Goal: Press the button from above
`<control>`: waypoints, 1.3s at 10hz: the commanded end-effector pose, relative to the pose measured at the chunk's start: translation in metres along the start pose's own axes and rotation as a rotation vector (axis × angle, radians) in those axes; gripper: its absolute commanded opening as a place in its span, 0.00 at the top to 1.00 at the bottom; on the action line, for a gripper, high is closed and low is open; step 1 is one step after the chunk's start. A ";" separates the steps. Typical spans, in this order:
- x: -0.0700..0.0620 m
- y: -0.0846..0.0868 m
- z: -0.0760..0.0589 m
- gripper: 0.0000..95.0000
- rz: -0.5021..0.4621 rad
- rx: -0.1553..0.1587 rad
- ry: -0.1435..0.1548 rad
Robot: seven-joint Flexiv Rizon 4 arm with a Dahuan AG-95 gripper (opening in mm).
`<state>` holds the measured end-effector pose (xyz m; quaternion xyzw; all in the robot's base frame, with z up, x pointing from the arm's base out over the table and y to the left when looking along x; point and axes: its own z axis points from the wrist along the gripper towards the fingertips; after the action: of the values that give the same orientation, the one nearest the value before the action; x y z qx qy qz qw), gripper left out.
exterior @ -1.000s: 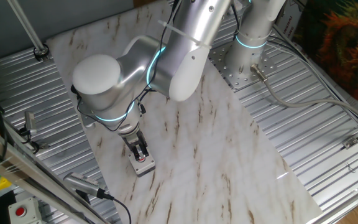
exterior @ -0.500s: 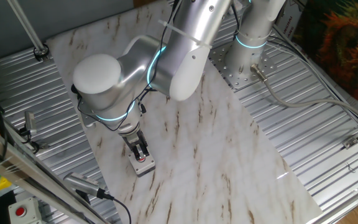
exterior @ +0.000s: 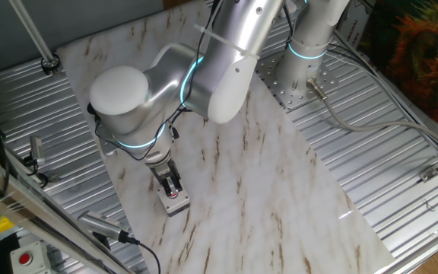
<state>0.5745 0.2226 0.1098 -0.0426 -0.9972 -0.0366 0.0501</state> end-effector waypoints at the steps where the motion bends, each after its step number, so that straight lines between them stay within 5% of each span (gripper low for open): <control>1: 0.000 0.000 0.000 1.00 0.000 0.001 -0.001; 13: -0.001 0.000 0.008 1.00 0.005 0.011 -0.023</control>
<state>0.5758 0.2242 0.1036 -0.0459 -0.9978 -0.0301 0.0384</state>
